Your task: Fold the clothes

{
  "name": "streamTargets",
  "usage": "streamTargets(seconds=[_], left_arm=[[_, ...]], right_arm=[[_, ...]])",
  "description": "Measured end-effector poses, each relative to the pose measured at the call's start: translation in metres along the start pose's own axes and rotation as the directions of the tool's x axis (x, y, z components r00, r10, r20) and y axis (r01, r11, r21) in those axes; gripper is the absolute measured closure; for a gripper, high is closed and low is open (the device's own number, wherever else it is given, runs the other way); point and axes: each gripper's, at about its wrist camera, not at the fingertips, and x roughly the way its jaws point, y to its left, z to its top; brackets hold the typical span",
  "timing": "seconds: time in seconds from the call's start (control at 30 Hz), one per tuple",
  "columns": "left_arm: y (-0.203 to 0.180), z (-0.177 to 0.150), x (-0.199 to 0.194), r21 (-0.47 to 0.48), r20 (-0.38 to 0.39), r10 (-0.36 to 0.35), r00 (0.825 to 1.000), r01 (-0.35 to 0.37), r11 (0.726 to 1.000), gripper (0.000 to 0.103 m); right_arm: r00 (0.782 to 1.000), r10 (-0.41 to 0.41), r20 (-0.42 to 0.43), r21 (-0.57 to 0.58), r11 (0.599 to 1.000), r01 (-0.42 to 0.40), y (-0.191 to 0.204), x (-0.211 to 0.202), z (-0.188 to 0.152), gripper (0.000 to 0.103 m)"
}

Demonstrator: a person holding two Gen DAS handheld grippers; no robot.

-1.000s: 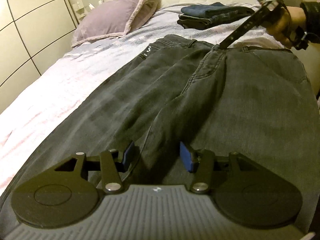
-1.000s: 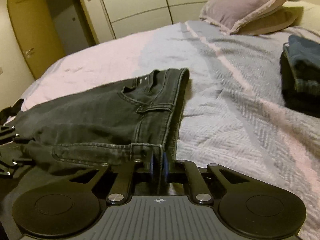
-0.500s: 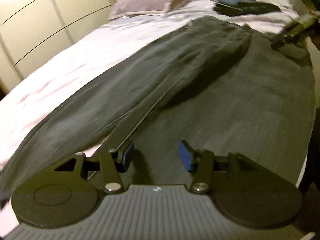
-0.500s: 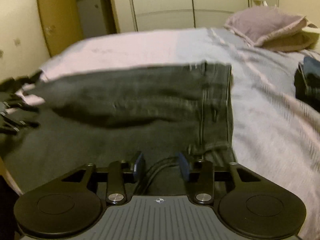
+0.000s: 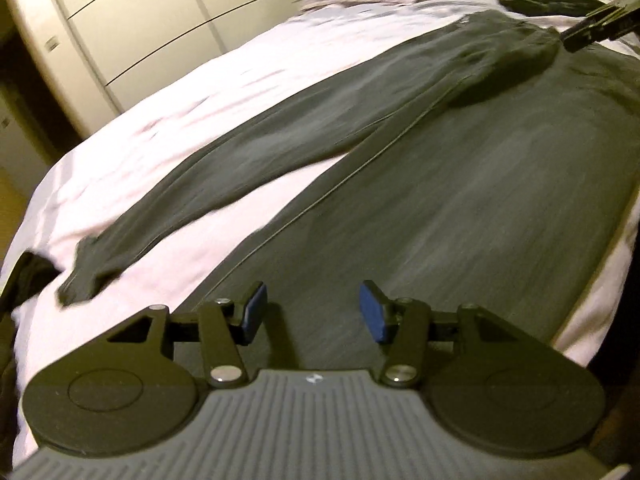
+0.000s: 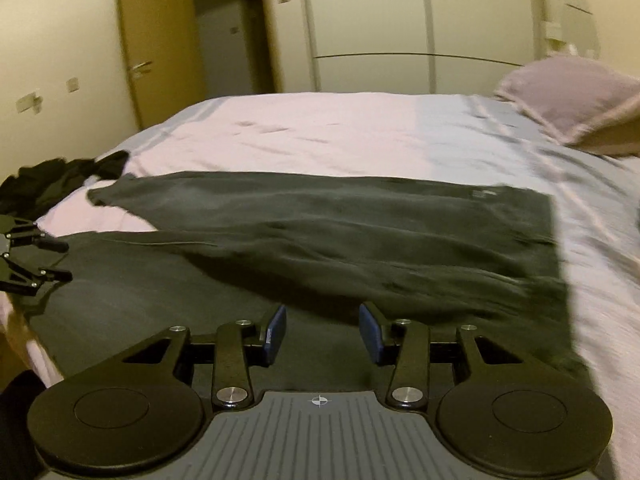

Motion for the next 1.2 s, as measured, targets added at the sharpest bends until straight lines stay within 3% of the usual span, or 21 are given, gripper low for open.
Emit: streamTargets(seconds=[0.23, 0.33, 0.43, 0.5, 0.6, 0.73, 0.9, 1.03, 1.2], left_arm=[[0.055, -0.050, -0.014, -0.089, -0.088, 0.108, 0.990, -0.115, 0.989, 0.051], [0.075, -0.072, -0.019, -0.125, -0.118, 0.133, 0.984, -0.148, 0.981, 0.043], [0.086, -0.085, -0.028, -0.145, -0.139, 0.172, 0.975, -0.192, 0.971, 0.042], [0.086, -0.090, -0.040, -0.141, -0.134, 0.196, 0.971, -0.214, 0.967, 0.049], [0.078, -0.091, -0.053, -0.140, -0.104, 0.184, 0.977, -0.198, 0.970, 0.052], [0.057, -0.092, -0.057, -0.108, -0.096, 0.161, 0.982, -0.171, 0.979, 0.052], [0.041, -0.096, -0.061, -0.062, -0.103, 0.185, 0.977, -0.192, 0.979, 0.052], [0.038, -0.096, -0.069, -0.043, -0.108, 0.195, 0.975, -0.201, 0.979, 0.052], [0.031, -0.089, -0.080, -0.028, -0.106, 0.210, 0.972, -0.214, 0.976, 0.052]], right_arm=[[0.994, 0.101, -0.032, -0.031, 0.994, -0.102, 0.043, 0.092, 0.023, 0.059], [0.980, 0.156, -0.124, -0.083, 0.982, -0.167, 0.075, 0.134, 0.024, 0.058], [0.971, 0.182, -0.157, -0.176, 0.962, -0.209, 0.111, 0.144, 0.026, 0.058], [0.957, 0.235, -0.171, -0.184, 0.946, -0.265, 0.122, 0.134, 0.028, 0.058], [0.962, 0.230, -0.146, -0.219, 0.941, -0.258, 0.125, 0.105, 0.020, 0.058], [0.972, 0.132, -0.192, -0.174, 0.971, -0.166, 0.098, 0.075, -0.015, 0.058], [0.981, -0.005, -0.194, -0.048, 0.999, -0.004, 0.035, 0.015, -0.059, 0.057], [0.972, -0.110, -0.207, 0.000, 0.994, 0.113, -0.004, -0.027, -0.081, 0.057], [0.949, -0.218, -0.228, 0.006, 0.974, 0.225, -0.007, -0.050, -0.089, 0.056]])
